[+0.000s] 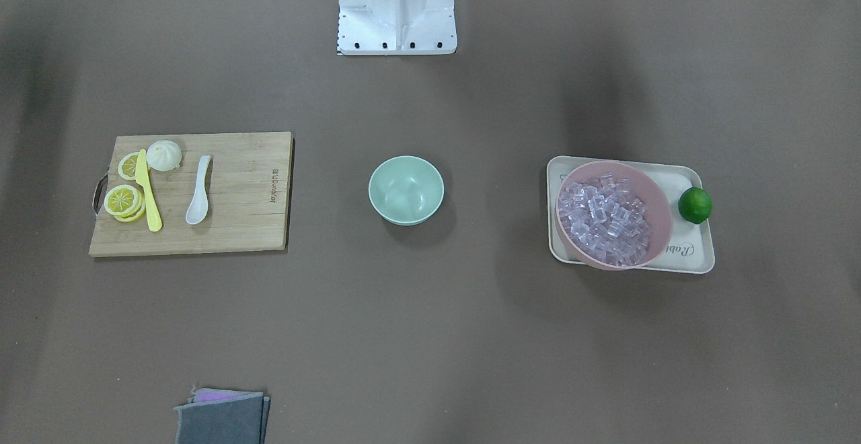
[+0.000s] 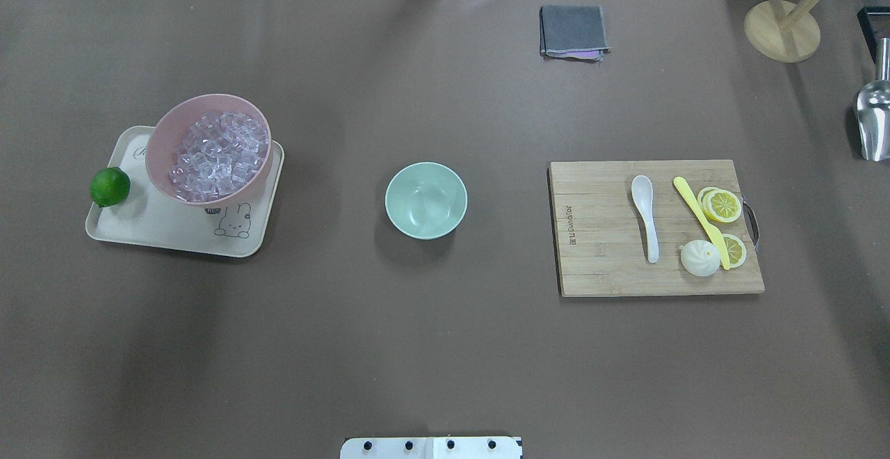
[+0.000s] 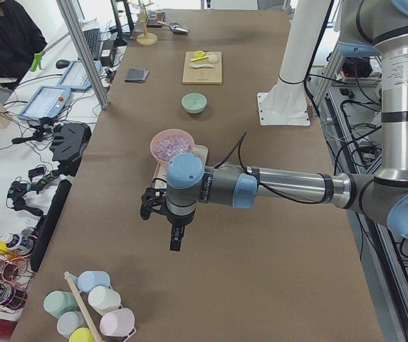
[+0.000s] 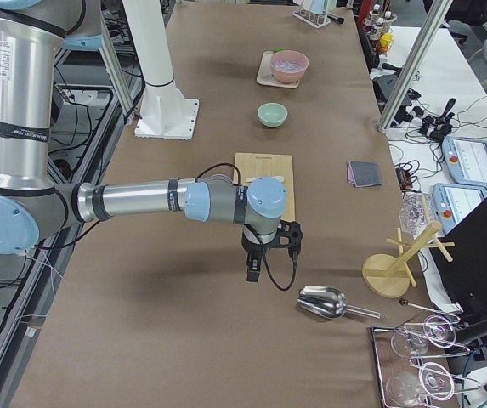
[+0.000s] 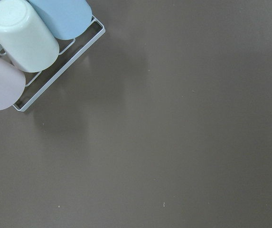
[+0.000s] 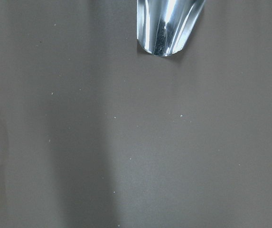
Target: Put spoon and ice into bowl
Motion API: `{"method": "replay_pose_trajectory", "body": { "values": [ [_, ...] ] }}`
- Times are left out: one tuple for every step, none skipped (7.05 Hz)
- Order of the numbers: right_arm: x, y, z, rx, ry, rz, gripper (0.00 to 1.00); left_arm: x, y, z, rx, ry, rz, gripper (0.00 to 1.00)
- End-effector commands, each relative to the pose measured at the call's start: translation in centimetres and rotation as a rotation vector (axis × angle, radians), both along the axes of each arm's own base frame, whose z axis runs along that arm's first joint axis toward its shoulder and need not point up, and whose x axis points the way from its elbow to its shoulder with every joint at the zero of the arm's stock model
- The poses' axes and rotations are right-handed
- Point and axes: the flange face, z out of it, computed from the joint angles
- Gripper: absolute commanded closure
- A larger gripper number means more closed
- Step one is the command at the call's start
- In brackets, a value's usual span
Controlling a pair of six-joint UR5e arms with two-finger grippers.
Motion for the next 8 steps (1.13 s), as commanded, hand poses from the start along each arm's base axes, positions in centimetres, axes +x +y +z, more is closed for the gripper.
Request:
{"method": "replay_pose_trajectory", "body": {
  "values": [
    [0.0,0.0,0.0,-0.001,-0.002,0.0,0.0,0.0,0.2,0.1,-0.006,-0.001,-0.001,0.02],
    [0.0,0.0,0.0,-0.002,-0.002,0.0,0.0,0.1,0.4,-0.7,0.011,0.0,0.001,0.02],
    [0.0,0.2,0.2,-0.005,-0.002,0.0,0.0,0.0,0.1,-2.2,0.047,-0.001,-0.001,0.02],
    [0.0,0.2,0.0,-0.005,-0.007,0.001,0.0,0.1,-0.2,-3.5,0.076,-0.003,0.002,0.02],
    [-0.1,0.0,-0.1,-0.002,-0.007,0.001,0.0,0.1,-0.9,-4.9,0.111,-0.005,0.002,0.02],
    [-0.1,-0.2,-0.7,0.01,-0.017,0.002,0.0,0.4,-2.0,-6.0,0.14,-0.006,-0.003,0.02],
    [-0.2,-1.5,-3.1,0.065,-0.024,0.002,0.0,1.1,-3.3,-7.7,0.146,-0.001,-0.019,0.02],
    [-0.2,-2.2,-3.8,0.085,-0.02,0.002,0.0,1.9,-3.8,-9.0,0.155,0.021,-0.04,0.02]
  ]
}}
